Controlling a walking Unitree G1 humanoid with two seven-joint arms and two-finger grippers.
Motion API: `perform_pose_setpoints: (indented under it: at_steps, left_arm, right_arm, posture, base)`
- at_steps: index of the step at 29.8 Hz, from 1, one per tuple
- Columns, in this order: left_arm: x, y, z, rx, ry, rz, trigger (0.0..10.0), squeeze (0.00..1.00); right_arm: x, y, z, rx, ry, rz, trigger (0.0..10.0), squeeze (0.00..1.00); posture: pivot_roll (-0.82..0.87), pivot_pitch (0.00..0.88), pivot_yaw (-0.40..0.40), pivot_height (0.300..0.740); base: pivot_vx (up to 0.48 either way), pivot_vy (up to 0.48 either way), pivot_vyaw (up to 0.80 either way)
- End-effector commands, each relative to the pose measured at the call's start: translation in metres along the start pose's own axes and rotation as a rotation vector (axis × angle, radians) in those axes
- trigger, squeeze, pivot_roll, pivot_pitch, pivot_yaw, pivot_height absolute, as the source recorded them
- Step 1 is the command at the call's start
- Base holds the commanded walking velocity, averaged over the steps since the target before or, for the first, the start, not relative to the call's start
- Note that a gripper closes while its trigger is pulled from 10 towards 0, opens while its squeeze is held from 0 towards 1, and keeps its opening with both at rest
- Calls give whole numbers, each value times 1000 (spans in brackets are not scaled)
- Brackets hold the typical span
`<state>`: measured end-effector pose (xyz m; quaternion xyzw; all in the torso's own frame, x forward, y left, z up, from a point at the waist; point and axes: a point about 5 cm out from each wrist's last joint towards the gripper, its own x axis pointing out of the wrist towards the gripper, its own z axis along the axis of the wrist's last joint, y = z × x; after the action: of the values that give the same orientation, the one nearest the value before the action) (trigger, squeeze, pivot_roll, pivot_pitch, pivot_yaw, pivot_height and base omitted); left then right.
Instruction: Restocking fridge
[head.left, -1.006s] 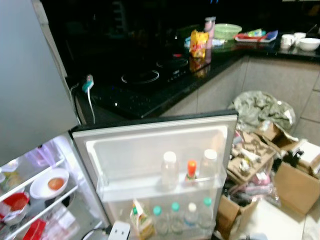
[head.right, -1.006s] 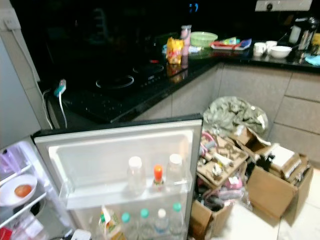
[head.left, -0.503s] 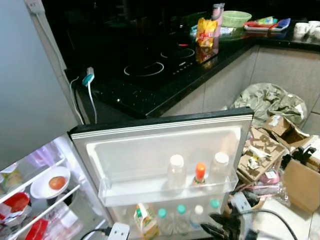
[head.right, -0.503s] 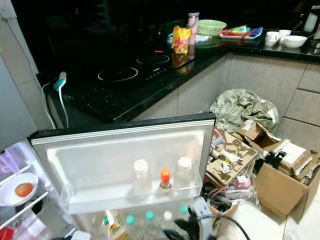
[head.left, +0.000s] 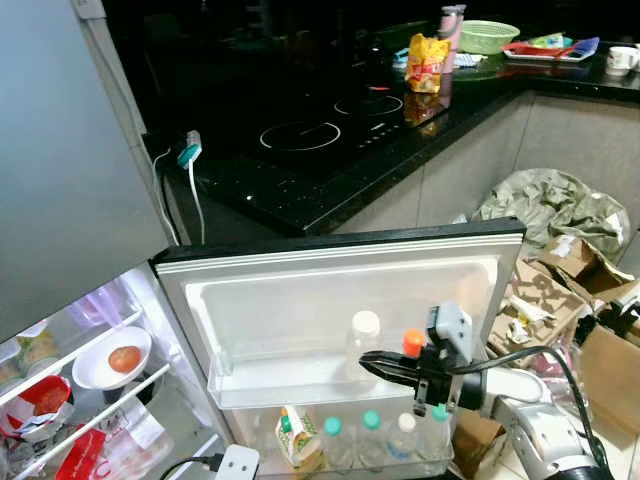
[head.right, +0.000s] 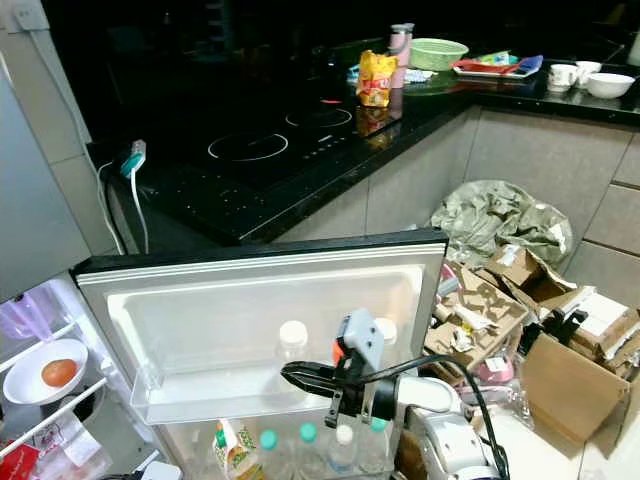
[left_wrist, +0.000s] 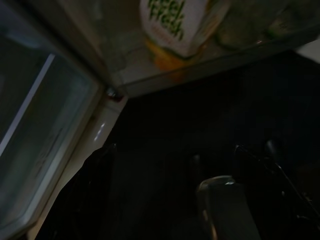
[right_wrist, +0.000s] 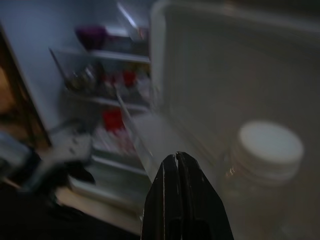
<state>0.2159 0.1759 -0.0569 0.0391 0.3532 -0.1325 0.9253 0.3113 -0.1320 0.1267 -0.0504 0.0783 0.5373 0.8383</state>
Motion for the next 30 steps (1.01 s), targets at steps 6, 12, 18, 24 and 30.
perform_pose_setpoints:
  at_steps: [6, 12, 18, 24, 30]
  left_arm:
    - [-3, 1, -5, 30, 17, -10, 10000, 0]
    - [-3, 2, -7, 28, 23, -7, 10000, 0]
    - [-3, 1, -7, 24, 18, -9, 10000, 0]
    - [-3, 2, -6, 23, 15, -4, 10000, 0]
    - [-4, 2, -8, 20, 18, -5, 10000, 0]
  right_arm:
    - [-1, 4, -12, 5, 126, -32, 10000, 0]
    - [-1, -4, -23, -44, 220, -115, 10000, 0]
    - [-3, -23, -33, -40, 294, -280, 10000, 0]
    - [-3, -37, -35, -5, 307, -441, 10000, 0]
    - [3, -27, -40, -3, 355, -319, 10000, 0]
  posture:
    - [-52, 93, 42, 740]
    - [-49, 94, 41, 740]
    - [-49, 94, 41, 740]
    - [-45, 94, 39, 740]
    - [-44, 99, 40, 740]
  base:
    - [0, 0, 0]
    - [0, 0, 0]
    - [0, 0, 0]
    - [0, 0, 0]
    - [0, 0, 0]
